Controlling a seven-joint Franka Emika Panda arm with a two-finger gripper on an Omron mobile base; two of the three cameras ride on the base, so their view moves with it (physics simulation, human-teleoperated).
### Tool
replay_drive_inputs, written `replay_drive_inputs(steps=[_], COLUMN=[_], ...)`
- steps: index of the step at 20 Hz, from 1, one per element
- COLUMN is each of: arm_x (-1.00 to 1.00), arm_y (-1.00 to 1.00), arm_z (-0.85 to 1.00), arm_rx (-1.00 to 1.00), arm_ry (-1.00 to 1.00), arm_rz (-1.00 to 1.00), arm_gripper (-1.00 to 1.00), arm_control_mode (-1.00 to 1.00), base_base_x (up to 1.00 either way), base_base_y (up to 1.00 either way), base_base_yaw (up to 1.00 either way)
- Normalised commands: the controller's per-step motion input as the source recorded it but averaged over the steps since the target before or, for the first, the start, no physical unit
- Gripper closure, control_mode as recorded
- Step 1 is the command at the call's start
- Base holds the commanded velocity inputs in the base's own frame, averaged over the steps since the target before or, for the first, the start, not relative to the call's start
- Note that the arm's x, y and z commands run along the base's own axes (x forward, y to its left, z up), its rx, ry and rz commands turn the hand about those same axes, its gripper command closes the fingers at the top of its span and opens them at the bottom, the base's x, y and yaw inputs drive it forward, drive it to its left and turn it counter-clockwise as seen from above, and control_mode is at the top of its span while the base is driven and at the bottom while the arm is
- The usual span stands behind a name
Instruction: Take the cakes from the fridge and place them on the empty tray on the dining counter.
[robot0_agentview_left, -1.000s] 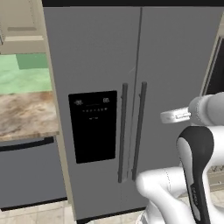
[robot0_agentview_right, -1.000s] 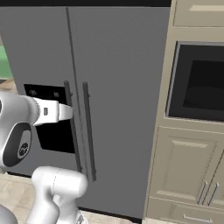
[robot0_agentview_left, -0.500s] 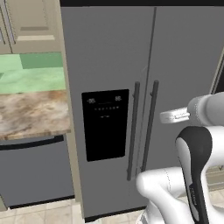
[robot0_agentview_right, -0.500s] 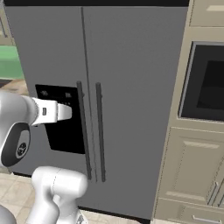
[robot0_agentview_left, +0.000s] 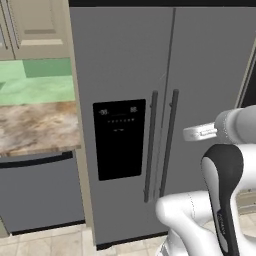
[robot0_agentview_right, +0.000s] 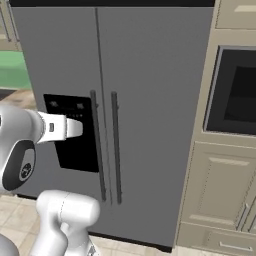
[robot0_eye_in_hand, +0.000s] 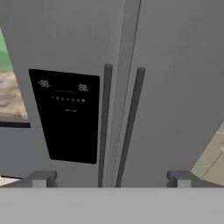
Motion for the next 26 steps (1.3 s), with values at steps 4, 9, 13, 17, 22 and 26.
replay_drive_inputs(steps=[4,9,13,17,22,26], arm_x=[0.0,0.0,0.0,0.2,0.52,0.83], arm_y=[0.0,0.0,-0.15,-0.56,-0.52,-0.13], arm_z=[0.0,0.0,-0.16,-0.11,-0.04,-0.03], arm_rx=[0.0,0.0,0.0,0.0,0.01,0.02], arm_ry=[0.0,0.0,-0.07,-0.05,-0.03,-0.01], arm_rz=[0.0,0.0,0.0,0.0,0.0,0.0], arm_gripper=[-1.0,-1.0,-1.0,-1.0,-1.0,-1.0], arm_control_mode=[1.0,1.0,-1.0,-1.0,-1.0,-1.0], base_base_x=[-0.37,-0.1,0.0,0.0,0.0,0.0], base_base_y=[0.0,0.0,-0.04,0.0,0.0,0.0], base_base_yaw=[0.0,0.0,0.0,0.0,0.0,0.0])
